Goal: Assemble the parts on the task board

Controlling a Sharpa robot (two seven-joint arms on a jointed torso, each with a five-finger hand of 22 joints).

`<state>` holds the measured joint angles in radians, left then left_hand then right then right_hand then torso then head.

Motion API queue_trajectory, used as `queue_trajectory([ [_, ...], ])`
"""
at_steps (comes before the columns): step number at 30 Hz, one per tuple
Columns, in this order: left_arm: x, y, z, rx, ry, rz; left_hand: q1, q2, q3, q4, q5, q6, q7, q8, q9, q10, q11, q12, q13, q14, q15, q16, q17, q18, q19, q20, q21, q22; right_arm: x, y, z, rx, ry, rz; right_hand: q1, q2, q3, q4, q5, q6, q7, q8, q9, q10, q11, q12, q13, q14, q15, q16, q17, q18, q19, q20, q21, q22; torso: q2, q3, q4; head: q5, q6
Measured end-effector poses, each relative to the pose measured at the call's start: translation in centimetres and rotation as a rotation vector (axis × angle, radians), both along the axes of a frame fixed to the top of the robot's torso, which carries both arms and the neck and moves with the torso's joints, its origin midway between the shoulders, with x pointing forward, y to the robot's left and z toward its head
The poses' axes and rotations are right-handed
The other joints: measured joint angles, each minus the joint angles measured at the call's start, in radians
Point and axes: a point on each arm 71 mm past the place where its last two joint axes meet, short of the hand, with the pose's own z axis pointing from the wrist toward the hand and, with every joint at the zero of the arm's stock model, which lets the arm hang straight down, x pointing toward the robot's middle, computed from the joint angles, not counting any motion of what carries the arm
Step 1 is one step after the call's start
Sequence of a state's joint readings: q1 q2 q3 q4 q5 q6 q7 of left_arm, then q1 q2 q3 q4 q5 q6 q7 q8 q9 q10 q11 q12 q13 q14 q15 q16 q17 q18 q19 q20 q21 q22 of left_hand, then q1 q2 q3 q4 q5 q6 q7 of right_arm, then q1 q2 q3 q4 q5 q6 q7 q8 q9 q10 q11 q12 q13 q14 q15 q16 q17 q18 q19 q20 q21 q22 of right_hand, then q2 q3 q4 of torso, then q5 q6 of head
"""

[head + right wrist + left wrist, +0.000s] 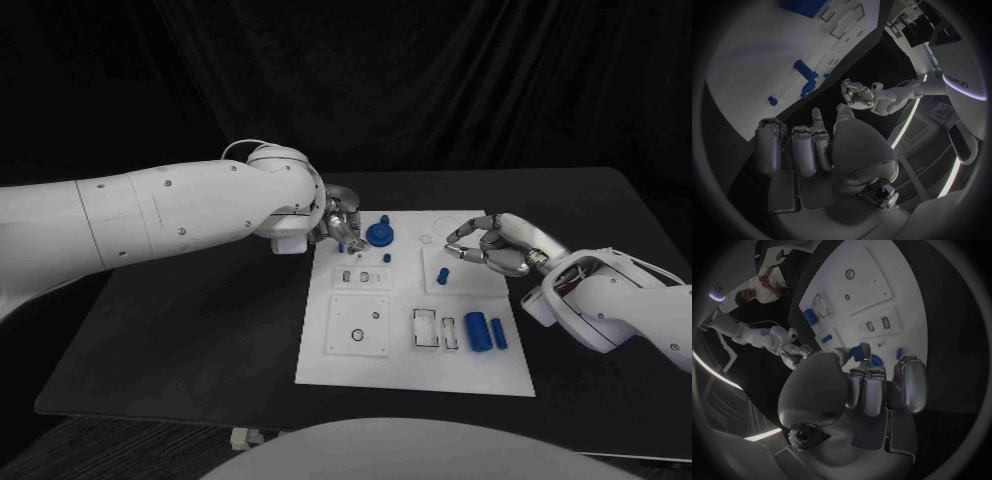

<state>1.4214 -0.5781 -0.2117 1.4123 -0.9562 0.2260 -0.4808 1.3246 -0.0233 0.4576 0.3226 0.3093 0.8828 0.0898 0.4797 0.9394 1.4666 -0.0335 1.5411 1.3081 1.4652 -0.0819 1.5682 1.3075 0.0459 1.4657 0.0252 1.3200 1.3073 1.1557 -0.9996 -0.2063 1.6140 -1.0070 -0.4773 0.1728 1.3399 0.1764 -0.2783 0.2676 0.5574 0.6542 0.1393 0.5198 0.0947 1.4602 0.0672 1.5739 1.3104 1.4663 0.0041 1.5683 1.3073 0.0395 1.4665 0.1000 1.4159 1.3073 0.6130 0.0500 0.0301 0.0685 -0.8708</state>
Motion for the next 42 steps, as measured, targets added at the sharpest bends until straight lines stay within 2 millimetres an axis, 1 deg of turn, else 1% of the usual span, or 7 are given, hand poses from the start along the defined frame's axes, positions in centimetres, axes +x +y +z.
queue_trajectory([
  [8, 0.4, -1.4, -0.3, 0.108, 0.033, 0.054, -0.044, 0.008, -0.010, -0.010, 0.022, 0.011, -0.004, -0.025, -0.027, 0.000, 0.000, 0.000, 0.000, 0.004, -0.004, 0.000, 0.000, 0.000, 0.000, 0.000, 0.000, 0.000, -0.1, 0.4, 0.0, 0.004, 0.003, 0.009, 0.003, -0.002, 0.000, 0.000, 0.000, 0.000, 0.000, 0.000, 0.000, 0.001, 0.001, 0.000, 0.000, 0.000, 0.000, 0.000, 0.000, 0.000, 0.000, 0.000, 0.000, 0.000, -0.002, -0.0005, 0.0005, -0.003, -0.002],
  [10, 0.6, -1.7, -0.4, 0.132, 0.042, 0.059, -0.060, 0.016, 0.001, -0.030, 0.022, 0.018, -0.001, -0.037, -0.036, 0.000, 0.000, 0.000, 0.000, 0.004, -0.004, 0.000, 0.000, 0.000, 0.000, 0.000, 0.000, 0.000, -0.1, 0.5, 0.0, 0.005, 0.003, 0.011, 0.003, -0.002, 0.000, 0.000, 0.000, 0.000, 0.000, 0.000, 0.000, 0.001, 0.001, 0.000, 0.000, 0.000, 0.000, 0.000, 0.000, 0.000, 0.000, 0.000, 0.000, 0.000, -0.001, -0.0005, 0.0005, 0.000, -0.002],
  [15, 0.6, -2.3, -0.8, 0.165, 0.063, 0.052, -0.067, 0.021, -0.003, -0.036, 0.022, 0.019, -0.001, -0.046, -0.046, 0.000, 0.000, 0.000, 0.000, 0.001, -0.006, 0.000, 0.000, 0.000, 0.000, 0.000, 0.000, 0.000, -0.2, 0.6, 0.0, 0.006, 0.005, 0.014, 0.003, -0.002, 0.003, -0.003, 0.004, 0.000, 0.000, 0.000, 0.000, 0.001, 0.001, 0.000, 0.000, 0.000, 0.000, 0.000, 0.000, 0.000, -0.003, 0.003, 0.000, 0.001, 0.001, -0.0005, 0.0011, 0.005, -0.002],
  [25, 0.9, -2.7, -2.3, 0.216, 0.091, 0.054, -0.084, 0.020, -0.002, -0.051, 0.022, 0.029, -0.004, -0.058, -0.057, 0.000, 0.000, 0.000, 0.000, 0.000, -0.008, 0.000, 0.000, 0.000, 0.000, 0.000, 0.000, 0.000, -0.2, 0.5, 0.0, 0.005, 0.008, 0.014, 0.007, 0.002, 0.003, -0.003, 0.004, 0.000, 0.000, 0.000, -0.001, 0.001, 0.001, 0.004, 0.000, 0.001, 0.003, 0.000, 0.000, 0.000, -0.004, 0.004, 0.000, 0.001, 0.002, -0.0005, 0.0008, 0.013, -0.002],
  [36, 1.4, -2.7, -3.3, 0.251, 0.126, 0.056, -0.088, 0.016, -0.014, -0.064, 0.022, 0.043, -0.015, -0.066, -0.065, -0.003, -0.003, -0.005, 0.000, 0.000, -0.008, 0.000, 0.000, 0.000, 0.000, 0.000, -0.004, 0.000, -0.1, 0.7, 0.0, 0.003, 0.014, 0.018, 0.008, 0.003, 0.005, 0.000, 0.004, 0.000, 0.000, 0.000, -0.001, 0.003, -0.001, 0.000, 0.000, 0.001, 0.004, 0.000, 0.000, 0.000, -0.004, 0.004, -0.005, 0.000, 0.001, -0.0005, 0.0006, 0.011, -0.002],
  [39, 1.5, -2.8, -3.5, 0.258, 0.136, 0.053, -0.093, 0.018, -0.020, -0.069, 0.007, 0.051, -0.015, -0.072, -0.070, -0.003, -0.003, -0.005, 0.000, 0.000, -0.008, 0.000, 0.000, 0.000, 0.000, 0.000, -0.004, 0.000, -0.1, 0.7, -0.1, 0.003, 0.017, 0.020, 0.008, 0.003, 0.005, 0.000, 0.004, 0.000, 0.000, 0.000, -0.001, 0.003, -0.001, 0.000, 0.000, -0.001, 0.002, 0.000, 0.000, 0.000, -0.004, 0.004, -0.005, 0.000, 0.001, -0.0005, 0.0007, 0.012, -0.002],
  [42, 1.6, -2.9, -3.6, 0.264, 0.146, 0.047, -0.103, 0.017, -0.024, -0.074, -0.011, 0.064, -0.029, -0.080, -0.076, -0.003, -0.003, -0.005, 0.000, 0.000, -0.007, 0.000, 0.000, 0.000, 0.000, 0.000, -0.013, 0.000, -0.1, 0.8, -0.1, 0.002, 0.019, 0.022, 0.008, 0.003, 0.005, 0.000, 0.004, 0.000, 0.000, 0.000, -0.001, 0.003, -0.001, 0.000, 0.000, -0.002, 0.002, 0.000, 0.000, 0.000, -0.004, 0.004, -0.005, 0.000, 0.002, -0.0011, 0.0011, 0.013, -0.002],
])
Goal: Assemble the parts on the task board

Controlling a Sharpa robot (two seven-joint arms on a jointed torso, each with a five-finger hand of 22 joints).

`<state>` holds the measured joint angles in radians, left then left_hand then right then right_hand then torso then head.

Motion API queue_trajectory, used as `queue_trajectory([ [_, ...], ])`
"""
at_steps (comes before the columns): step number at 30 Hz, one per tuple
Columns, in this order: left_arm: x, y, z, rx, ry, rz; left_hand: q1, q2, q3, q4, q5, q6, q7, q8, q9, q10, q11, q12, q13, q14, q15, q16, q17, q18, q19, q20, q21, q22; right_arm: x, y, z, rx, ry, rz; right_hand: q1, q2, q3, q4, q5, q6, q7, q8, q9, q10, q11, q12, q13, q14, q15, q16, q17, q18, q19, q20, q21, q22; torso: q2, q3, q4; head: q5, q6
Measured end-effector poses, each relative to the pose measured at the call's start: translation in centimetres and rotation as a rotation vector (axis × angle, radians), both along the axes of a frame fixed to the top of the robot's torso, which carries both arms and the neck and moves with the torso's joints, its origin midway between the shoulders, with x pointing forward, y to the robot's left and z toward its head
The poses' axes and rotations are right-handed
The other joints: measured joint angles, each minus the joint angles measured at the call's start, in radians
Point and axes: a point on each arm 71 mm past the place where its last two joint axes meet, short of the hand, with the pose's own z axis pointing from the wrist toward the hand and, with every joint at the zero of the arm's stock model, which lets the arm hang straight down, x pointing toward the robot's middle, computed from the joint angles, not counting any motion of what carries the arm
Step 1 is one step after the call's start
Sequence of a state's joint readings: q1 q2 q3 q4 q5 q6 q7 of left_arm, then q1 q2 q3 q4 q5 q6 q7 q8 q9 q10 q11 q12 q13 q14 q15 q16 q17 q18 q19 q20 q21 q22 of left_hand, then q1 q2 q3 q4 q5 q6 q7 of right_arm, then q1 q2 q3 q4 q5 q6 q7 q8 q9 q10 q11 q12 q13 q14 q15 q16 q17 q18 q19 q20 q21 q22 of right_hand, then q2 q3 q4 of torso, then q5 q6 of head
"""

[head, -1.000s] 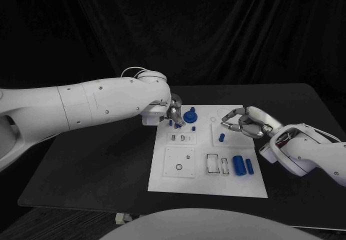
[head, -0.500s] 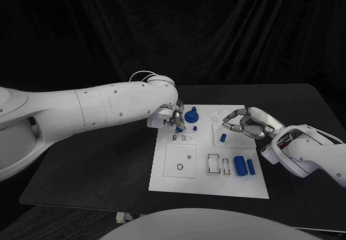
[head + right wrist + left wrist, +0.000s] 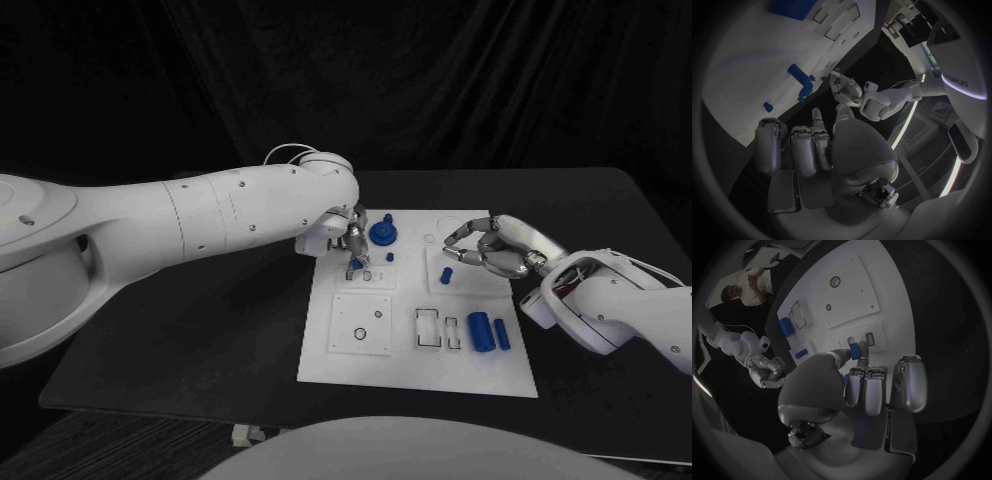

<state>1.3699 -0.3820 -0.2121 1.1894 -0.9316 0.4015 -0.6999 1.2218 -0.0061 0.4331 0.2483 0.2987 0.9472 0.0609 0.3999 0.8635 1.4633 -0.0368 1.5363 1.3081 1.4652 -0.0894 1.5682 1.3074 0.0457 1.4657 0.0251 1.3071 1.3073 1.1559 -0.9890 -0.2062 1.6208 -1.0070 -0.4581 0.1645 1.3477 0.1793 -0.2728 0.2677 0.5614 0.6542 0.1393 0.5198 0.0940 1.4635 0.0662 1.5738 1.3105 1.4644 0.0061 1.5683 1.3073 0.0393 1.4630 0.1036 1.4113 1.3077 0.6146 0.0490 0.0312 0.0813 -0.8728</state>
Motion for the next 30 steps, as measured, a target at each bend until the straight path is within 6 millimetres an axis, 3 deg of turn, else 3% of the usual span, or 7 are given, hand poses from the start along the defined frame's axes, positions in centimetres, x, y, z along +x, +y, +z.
queue_trajectory([
  [9, 0.1, -0.3, -0.4, 0.017, 0.032, -0.018, -0.012, -0.001, -0.012, -0.017, -0.031, 0.007, -0.004, -0.015, -0.008, 0.000, 0.000, -0.009, 0.000, 0.000, 0.000, 0.000, 0.000, 0.000, 0.000, 0.000, -0.006, 0.000, 0.0, 0.0, -0.1, -0.004, 0.009, 0.004, 0.005, -0.005, 0.003, -0.003, 0.000, 0.000, 0.000, -0.001, -0.001, 0.000, 0.000, 0.000, 0.000, -0.002, 0.001, 0.000, 0.000, 0.000, 0.000, 0.000, -0.004, 0.000, 0.000, -0.0006, 0.0000, 0.000, 0.000],
  [17, 0.1, -0.6, -0.5, 0.019, 0.048, -0.032, -0.039, 0.008, -0.044, -0.007, -0.087, 0.036, -0.025, -0.031, -0.018, 0.000, 0.000, -0.012, 0.000, 0.000, 0.000, 0.000, 0.000, 0.000, 0.000, 0.000, -0.016, 0.000, 0.0, 0.2, -0.2, -0.005, 0.017, 0.010, 0.009, -0.009, 0.010, -0.004, 0.000, -0.004, 0.004, -0.004, -0.002, 0.000, 0.000, 0.003, 0.000, 0.001, -0.001, 0.000, 0.000, 0.000, -0.004, 0.004, -0.007, 0.000, 0.000, 0.0001, 0.0000, 0.000, 0.000],
  [30, 0.2, -1.1, -1.0, 0.012, 0.068, -0.048, -0.046, 0.004, -0.054, -0.003, -0.091, 0.039, -0.025, -0.035, -0.019, 0.000, 0.000, -0.016, 0.000, 0.000, 0.000, 0.000, 0.000, 0.000, 0.000, 0.000, -0.016, 0.000, 0.0, 0.2, -0.3, -0.010, 0.031, 0.014, 0.017, -0.016, 0.015, -0.010, 0.004, -0.004, 0.004, -0.004, -0.003, 0.000, 0.000, 0.003, 0.000, 0.001, 0.000, 0.000, 0.000, 0.000, -0.004, 0.004, -0.008, 0.000, 0.000, 0.0002, -0.0003, -0.001, 0.000],
])
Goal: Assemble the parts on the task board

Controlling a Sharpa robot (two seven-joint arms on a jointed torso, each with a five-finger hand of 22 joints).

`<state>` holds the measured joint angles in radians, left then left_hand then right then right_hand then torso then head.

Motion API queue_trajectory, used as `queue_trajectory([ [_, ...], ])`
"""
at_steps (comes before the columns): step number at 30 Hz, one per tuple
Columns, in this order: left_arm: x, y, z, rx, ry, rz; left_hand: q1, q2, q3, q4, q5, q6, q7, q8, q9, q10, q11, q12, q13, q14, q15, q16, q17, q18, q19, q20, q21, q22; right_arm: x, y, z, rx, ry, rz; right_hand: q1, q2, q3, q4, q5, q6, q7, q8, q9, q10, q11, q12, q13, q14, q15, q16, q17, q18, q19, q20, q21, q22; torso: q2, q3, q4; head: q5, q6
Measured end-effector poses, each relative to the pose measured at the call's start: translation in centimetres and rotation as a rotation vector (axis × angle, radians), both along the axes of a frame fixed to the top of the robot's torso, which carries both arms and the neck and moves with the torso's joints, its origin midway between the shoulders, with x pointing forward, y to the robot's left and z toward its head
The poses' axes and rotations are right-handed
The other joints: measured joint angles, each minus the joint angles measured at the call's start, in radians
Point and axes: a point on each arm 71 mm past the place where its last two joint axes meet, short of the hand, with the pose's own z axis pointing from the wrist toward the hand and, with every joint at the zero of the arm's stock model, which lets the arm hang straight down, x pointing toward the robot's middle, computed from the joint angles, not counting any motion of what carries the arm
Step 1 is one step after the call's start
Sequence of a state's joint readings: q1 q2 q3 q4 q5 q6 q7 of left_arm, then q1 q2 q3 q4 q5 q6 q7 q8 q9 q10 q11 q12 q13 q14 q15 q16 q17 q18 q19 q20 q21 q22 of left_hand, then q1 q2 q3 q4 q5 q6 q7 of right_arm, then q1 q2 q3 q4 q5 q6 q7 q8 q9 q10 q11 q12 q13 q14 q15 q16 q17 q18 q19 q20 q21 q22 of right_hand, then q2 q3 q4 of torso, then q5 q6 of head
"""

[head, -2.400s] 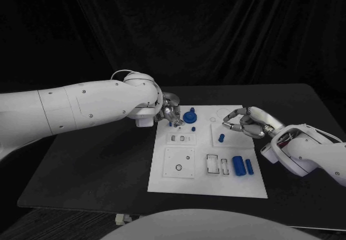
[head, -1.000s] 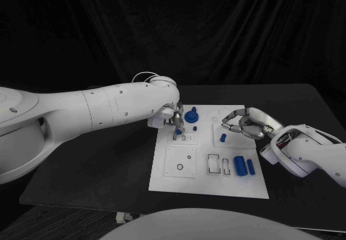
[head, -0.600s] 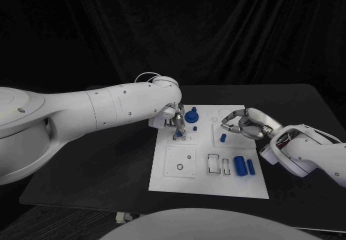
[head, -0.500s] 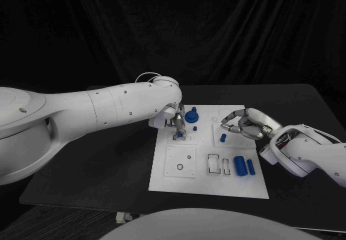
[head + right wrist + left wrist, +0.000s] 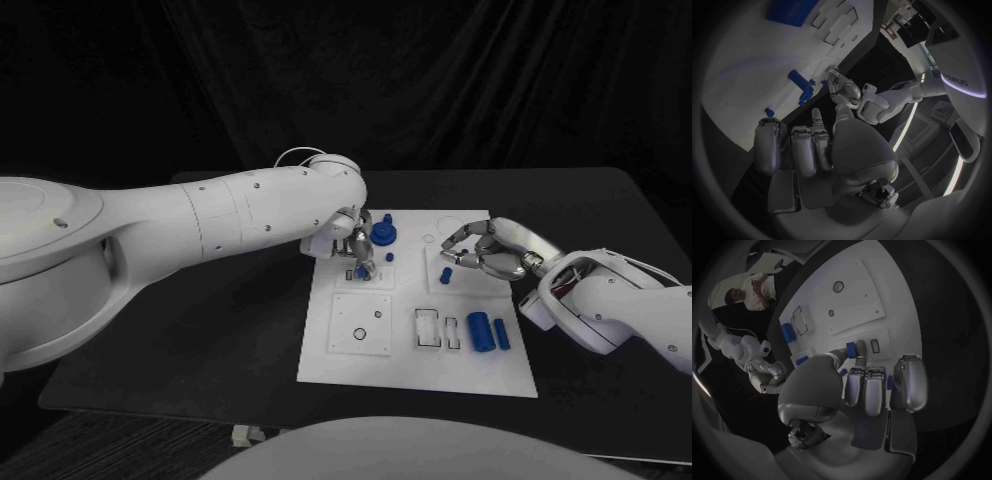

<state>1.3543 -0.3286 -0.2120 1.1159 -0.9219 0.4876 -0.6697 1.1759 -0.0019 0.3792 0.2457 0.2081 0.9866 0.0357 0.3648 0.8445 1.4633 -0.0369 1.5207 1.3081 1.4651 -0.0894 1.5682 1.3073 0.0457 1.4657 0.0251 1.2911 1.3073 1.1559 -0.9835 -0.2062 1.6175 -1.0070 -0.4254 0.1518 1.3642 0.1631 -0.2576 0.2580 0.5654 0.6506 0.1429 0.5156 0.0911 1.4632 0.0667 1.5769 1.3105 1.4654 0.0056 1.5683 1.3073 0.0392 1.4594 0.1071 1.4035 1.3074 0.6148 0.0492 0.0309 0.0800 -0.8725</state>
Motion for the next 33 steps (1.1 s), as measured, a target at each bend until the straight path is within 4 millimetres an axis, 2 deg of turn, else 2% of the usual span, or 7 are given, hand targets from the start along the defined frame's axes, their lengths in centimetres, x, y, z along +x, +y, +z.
queue_trajectory([
  [19, 0.04, -0.19, -0.54, 0.013, 0.029, -0.014, 0.000, 0.000, -0.003, -0.003, 0.000, 0.000, 0.000, -0.001, -0.001, 0.000, 0.000, 0.000, 0.000, 0.000, 0.000, 0.000, 0.000, 0.000, 0.000, 0.000, 0.000, 0.000, -0.02, 0.10, -0.12, -0.005, 0.016, 0.006, 0.010, -0.010, 0.011, -0.006, 0.010, 0.000, 0.000, 0.000, -0.002, -0.001, 0.002, -0.003, 0.000, 0.001, 0.002, 0.000, 0.000, 0.000, -0.004, 0.004, -0.004, 0.000, 0.000, 0.0001, -0.0005, 0.007, 0.000],
  [25, 0.15, -0.05, -0.71, 0.018, 0.031, -0.007, -0.006, 0.006, -0.014, 0.000, -0.012, 0.000, 0.000, -0.007, -0.005, 0.000, 0.000, 0.000, 0.000, 0.000, 0.000, 0.000, 0.000, 0.000, 0.000, 0.000, 0.000, 0.000, -0.02, 0.10, -0.15, -0.007, 0.019, 0.007, 0.014, -0.014, 0.014, -0.008, 0.010, 0.000, 0.000, -0.004, -0.003, -0.001, 0.002, -0.002, 0.000, 0.002, 0.003, 0.000, 0.000, 0.000, -0.004, 0.004, -0.010, 0.001, -0.001, 0.0002, -0.0007, 0.008, 0.000],
  [26, 0.17, -0.04, -0.73, 0.019, 0.032, -0.006, -0.009, 0.004, -0.015, 0.002, -0.013, 0.000, 0.000, -0.007, -0.005, 0.000, 0.000, 0.000, 0.000, 0.000, 0.000, 0.000, 0.000, 0.000, 0.000, 0.000, 0.000, 0.000, -0.03, 0.10, -0.15, -0.007, 0.020, 0.008, 0.019, -0.012, 0.014, -0.008, 0.010, 0.000, 0.000, -0.004, -0.003, -0.001, 0.002, -0.003, 0.039, 0.001, 0.005, 0.000, 0.000, 0.000, -0.004, 0.004, -0.010, 0.001, -0.001, 0.0003, -0.0007, 0.008, 0.000],
  [27, 0.20, -0.04, -0.75, 0.019, 0.032, -0.005, -0.010, 0.002, -0.016, 0.003, -0.013, 0.000, 0.000, -0.007, -0.005, 0.000, 0.000, 0.000, 0.000, 0.000, 0.000, 0.000, 0.000, 0.000, 0.000, 0.000, 0.000, 0.000, -0.03, 0.10, -0.16, -0.007, 0.020, 0.008, 0.035, 0.004, 0.014, -0.008, 0.015, 0.000, 0.000, -0.004, -0.003, 0.000, 0.003, -0.006, 0.248, 0.001, 0.006, 0.000, 0.000, 0.000, -0.004, 0.004, -0.010, 0.001, -0.001, 0.0003, -0.0007, 0.008, 0.000],
  [28, 0.23, -0.04, -0.78, 0.019, 0.032, -0.004, -0.010, 0.002, -0.018, 0.001, -0.013, 0.000, 0.000, -0.009, -0.006, 0.000, 0.000, 0.000, 0.000, 0.000, 0.000, 0.000, 0.000, 0.000, 0.000, 0.000, 0.000, 0.000, -0.03, 0.10, -0.16, -0.007, 0.021, 0.008, 0.040, 0.009, 0.014, -0.008, 0.015, 0.000, 0.000, -0.004, -0.003, -0.002, 0.005, -0.005, 0.197, 0.001, 0.006, 0.000, 0.000, 0.000, -0.004, 0.004, -0.010, 0.001, -0.001, 0.0003, -0.0007, 0.008, 0.000],
  [33, 0.33, -0.03, -0.85, 0.018, 0.031, 0.002, -0.010, 0.002, -0.019, 0.000, -0.017, 0.000, 0.000, -0.012, -0.006, 0.000, 0.000, 0.000, 0.000, 0.000, 0.000, 0.000, 0.000, 0.000, 0.000, 0.000, 0.000, 0.000, -0.03, 0.10, -0.18, -0.008, 0.023, 0.009, 0.040, 0.009, 0.019, -0.008, 0.015, 0.000, 0.000, -0.004, -0.003, -0.001, 0.005, -0.003, 0.198, 0.003, 0.004, 0.000, 0.000, 0.000, -0.004, 0.004, -0.010, 0.001, -0.001, 0.0004, -0.0003, 0.004, 0.000],
])
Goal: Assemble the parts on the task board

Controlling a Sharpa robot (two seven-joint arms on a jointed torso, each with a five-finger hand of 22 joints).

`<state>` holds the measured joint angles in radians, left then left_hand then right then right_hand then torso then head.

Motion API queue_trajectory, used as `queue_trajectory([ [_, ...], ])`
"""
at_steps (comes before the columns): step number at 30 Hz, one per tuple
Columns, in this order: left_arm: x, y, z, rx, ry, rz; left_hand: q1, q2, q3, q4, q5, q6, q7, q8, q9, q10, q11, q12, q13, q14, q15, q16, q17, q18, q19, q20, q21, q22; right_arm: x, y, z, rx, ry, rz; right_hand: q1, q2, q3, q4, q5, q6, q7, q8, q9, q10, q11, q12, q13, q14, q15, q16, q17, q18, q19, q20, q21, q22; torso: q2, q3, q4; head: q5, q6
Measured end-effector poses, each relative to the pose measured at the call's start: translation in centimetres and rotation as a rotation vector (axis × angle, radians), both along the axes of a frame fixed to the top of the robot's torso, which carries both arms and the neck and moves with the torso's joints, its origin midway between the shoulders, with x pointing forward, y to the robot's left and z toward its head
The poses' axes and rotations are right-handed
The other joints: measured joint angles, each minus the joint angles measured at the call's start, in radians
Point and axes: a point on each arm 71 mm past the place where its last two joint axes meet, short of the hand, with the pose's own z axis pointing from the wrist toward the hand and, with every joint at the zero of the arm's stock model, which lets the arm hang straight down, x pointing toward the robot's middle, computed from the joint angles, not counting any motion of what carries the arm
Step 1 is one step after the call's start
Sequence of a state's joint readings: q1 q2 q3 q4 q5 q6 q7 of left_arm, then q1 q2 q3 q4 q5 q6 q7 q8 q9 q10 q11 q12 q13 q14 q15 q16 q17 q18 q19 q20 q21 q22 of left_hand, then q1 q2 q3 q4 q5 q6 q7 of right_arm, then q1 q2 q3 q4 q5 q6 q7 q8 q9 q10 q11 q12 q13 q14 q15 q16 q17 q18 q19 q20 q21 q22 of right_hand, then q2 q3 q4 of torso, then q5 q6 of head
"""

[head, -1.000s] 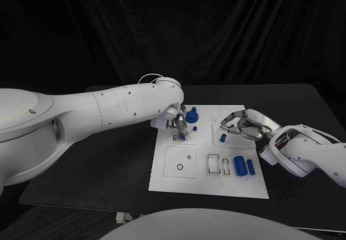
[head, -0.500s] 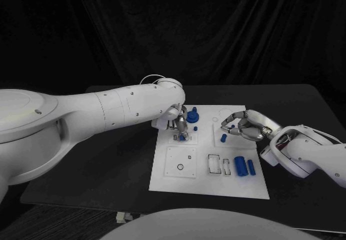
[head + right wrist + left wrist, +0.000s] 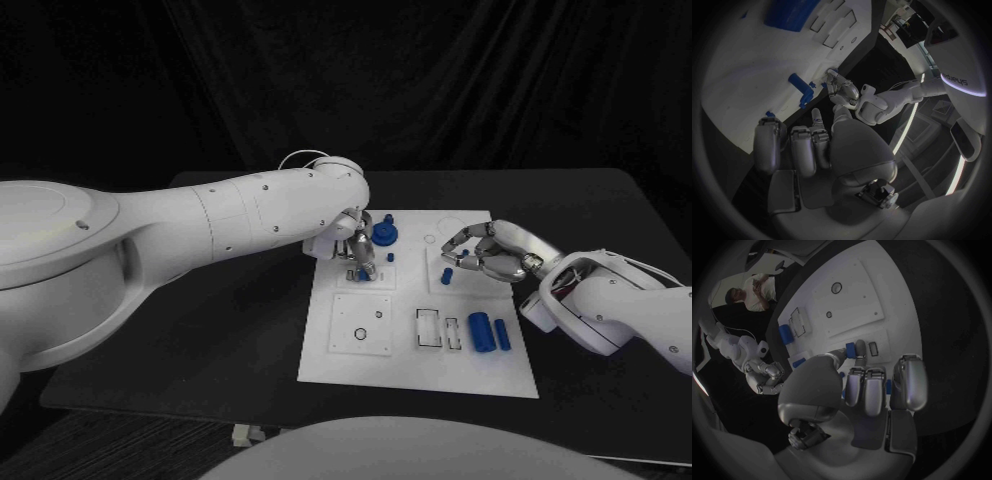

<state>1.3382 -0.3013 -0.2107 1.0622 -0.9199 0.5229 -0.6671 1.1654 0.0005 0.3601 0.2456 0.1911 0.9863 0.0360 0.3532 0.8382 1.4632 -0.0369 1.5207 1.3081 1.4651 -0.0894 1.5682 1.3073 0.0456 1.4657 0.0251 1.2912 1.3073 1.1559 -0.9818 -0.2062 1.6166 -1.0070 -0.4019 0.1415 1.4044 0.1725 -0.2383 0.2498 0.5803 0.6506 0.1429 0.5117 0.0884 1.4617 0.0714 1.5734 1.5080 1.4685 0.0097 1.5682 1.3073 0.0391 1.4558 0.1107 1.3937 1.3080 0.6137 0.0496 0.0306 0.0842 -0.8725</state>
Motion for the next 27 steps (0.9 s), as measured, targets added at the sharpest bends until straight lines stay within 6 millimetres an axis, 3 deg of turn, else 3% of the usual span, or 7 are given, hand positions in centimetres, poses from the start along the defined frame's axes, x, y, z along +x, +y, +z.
queue_trajectory([
  [8, 0.12, -0.03, -0.09, -0.002, -0.001, 0.006, 0.000, 0.000, -0.006, 0.002, 0.000, 0.000, 0.000, -0.005, -0.002, 0.000, 0.000, 0.000, 0.000, 0.000, 0.000, 0.000, 0.000, 0.000, 0.000, 0.000, 0.000, 0.000, 0.00, 0.01, -0.04, -0.002, 0.004, 0.002, 0.003, -0.003, 0.000, 0.000, 0.004, 0.000, 0.000, 0.000, -0.001, 0.000, 0.000, 0.001, 0.000, -0.002, -0.002, 0.000, 0.000, 0.000, 0.000, 0.000, -0.005, 0.000, 0.000, 0.0001, 0.0005, -0.001, 0.000],
  [19, 0.20, -0.05, -0.19, -0.001, -0.002, 0.009, -0.049, 0.004, -0.069, 0.025, -0.079, -0.003, 0.007, -0.028, -0.012, 0.003, 0.003, 0.000, 0.000, 0.000, 0.008, 0.000, 0.000, 0.000, 0.000, 0.000, -0.004, 0.000, -0.01, -0.02, -0.06, -0.003, 0.008, 0.003, 0.004, -0.004, 0.003, -0.003, 0.004, 0.000, 0.000, 0.000, -0.001, 0.000, 0.000, 0.004, 0.000, -0.002, -0.002, 0.000, 0.000, 0.000, 0.000, 0.000, -0.006, 0.000, 0.000, 0.0000, 0.0007, -0.002, 0.000],
  [27, 0.25, 0.01, -0.25, 0.000, -0.001, 0.013, -0.077, 0.008, -0.107, 0.040, -0.096, -0.001, 0.008, -0.042, -0.017, 0.000, 0.007, 0.000, 0.000, 0.000, 0.007, 0.000, 0.000, 0.000, 0.004, 0.004, -0.004, 0.000, 0.02, -0.04, -0.10, -0.005, 0.010, 0.003, 0.003, -0.004, 0.003, -0.003, 0.008, 0.000, 0.000, 0.000, -0.002, 0.000, 0.000, 0.004, 0.000, -0.002, -0.002, 0.000, 0.000, 0.000, 0.000, 0.000, -0.006, 0.000, 0.000, 0.0000, 0.0006, -0.001, 0.000],
])
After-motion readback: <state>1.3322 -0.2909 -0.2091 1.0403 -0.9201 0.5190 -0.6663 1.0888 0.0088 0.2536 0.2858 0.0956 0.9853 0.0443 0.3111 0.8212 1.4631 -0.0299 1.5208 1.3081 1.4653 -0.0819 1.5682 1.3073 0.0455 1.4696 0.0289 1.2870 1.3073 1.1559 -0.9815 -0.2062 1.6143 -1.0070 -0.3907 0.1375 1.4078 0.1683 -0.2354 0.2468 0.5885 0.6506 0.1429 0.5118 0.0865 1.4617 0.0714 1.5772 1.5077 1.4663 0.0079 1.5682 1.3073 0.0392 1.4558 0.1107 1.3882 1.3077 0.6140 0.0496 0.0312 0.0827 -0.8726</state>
